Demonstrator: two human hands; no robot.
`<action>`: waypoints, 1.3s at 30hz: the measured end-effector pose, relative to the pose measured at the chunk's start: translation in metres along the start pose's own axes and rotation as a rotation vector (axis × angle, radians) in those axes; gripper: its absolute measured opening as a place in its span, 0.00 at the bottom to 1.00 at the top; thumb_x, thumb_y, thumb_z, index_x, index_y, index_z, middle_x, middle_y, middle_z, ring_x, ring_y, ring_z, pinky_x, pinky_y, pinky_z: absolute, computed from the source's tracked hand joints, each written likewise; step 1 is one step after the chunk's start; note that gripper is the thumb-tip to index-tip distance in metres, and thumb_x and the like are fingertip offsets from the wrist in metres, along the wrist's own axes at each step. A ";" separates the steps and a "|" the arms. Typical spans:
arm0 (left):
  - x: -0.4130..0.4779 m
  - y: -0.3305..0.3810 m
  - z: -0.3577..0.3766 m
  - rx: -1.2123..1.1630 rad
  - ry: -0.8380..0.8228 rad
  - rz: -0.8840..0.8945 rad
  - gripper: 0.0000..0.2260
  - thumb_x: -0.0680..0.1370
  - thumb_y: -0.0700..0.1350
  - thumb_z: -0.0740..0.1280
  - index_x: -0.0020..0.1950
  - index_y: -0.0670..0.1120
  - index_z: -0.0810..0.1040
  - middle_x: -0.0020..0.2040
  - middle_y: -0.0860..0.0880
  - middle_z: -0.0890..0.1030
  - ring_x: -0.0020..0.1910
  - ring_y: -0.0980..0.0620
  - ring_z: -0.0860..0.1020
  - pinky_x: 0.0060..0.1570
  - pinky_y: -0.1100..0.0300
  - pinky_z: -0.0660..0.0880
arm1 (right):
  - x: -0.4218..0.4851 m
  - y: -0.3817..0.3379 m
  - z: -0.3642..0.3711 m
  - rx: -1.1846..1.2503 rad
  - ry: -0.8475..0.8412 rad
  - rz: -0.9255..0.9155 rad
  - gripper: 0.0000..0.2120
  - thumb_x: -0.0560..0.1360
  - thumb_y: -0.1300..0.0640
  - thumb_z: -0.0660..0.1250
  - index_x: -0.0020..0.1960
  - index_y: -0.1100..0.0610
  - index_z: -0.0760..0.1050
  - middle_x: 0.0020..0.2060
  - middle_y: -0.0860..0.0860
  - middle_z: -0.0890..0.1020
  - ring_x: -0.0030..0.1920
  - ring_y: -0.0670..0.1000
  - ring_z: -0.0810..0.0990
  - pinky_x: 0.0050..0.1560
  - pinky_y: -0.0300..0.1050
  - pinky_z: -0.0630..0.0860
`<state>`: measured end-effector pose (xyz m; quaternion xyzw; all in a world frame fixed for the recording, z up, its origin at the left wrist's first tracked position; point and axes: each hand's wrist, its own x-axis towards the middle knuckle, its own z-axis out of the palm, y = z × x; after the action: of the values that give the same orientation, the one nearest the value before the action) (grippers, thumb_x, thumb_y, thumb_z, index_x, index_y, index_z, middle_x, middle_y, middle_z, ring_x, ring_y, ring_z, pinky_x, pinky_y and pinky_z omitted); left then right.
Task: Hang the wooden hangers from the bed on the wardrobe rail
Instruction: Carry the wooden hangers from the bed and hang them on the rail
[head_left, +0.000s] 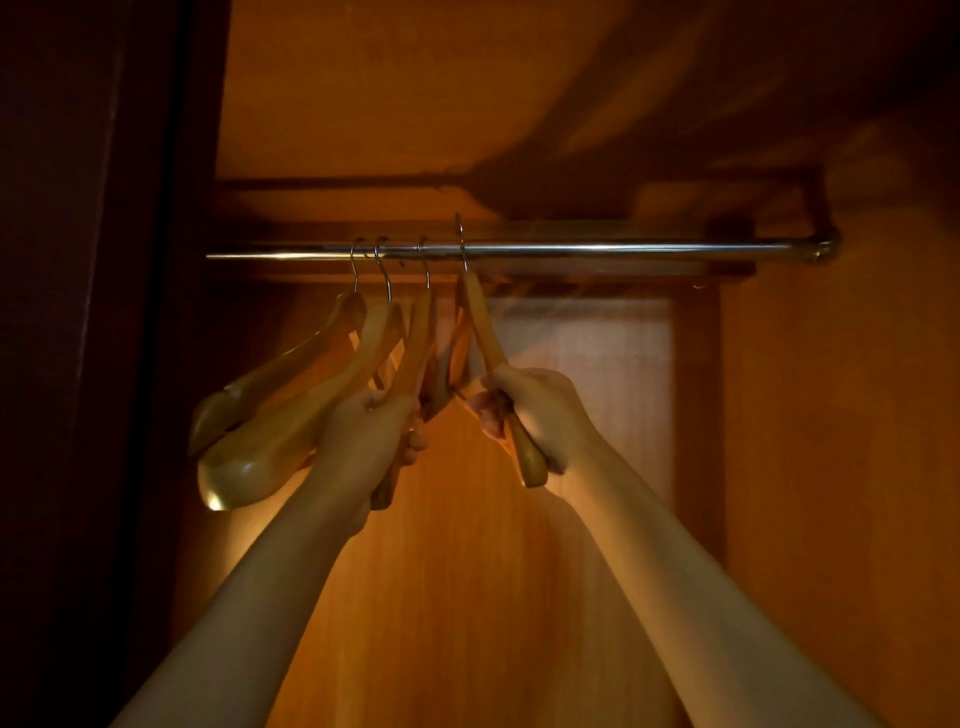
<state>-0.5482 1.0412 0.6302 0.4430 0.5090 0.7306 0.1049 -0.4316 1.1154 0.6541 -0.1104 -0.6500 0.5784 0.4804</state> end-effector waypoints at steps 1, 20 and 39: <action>0.000 0.000 0.000 -0.005 0.007 0.000 0.05 0.77 0.41 0.61 0.43 0.46 0.76 0.38 0.45 0.77 0.34 0.53 0.75 0.34 0.63 0.71 | 0.000 0.002 0.001 -0.007 -0.007 0.010 0.06 0.74 0.64 0.62 0.42 0.66 0.76 0.23 0.52 0.77 0.20 0.45 0.72 0.22 0.35 0.70; -0.049 -0.033 -0.002 0.168 0.158 0.119 0.23 0.73 0.41 0.68 0.67 0.49 0.69 0.52 0.56 0.75 0.45 0.58 0.72 0.42 0.61 0.67 | -0.050 0.026 -0.023 -0.398 0.011 -0.050 0.18 0.72 0.55 0.69 0.61 0.48 0.70 0.55 0.40 0.77 0.50 0.38 0.76 0.50 0.30 0.73; -0.308 -0.328 -0.078 0.481 -0.253 -0.773 0.14 0.75 0.44 0.66 0.61 0.45 0.77 0.56 0.47 0.79 0.54 0.50 0.77 0.55 0.54 0.73 | -0.412 0.351 -0.137 -0.674 0.140 1.220 0.28 0.74 0.54 0.68 0.71 0.61 0.65 0.68 0.59 0.71 0.66 0.57 0.72 0.62 0.46 0.69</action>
<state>-0.5241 0.9555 0.1831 0.3184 0.7745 0.4398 0.3247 -0.2614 1.0236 0.1299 -0.6356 -0.5834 0.5031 0.0501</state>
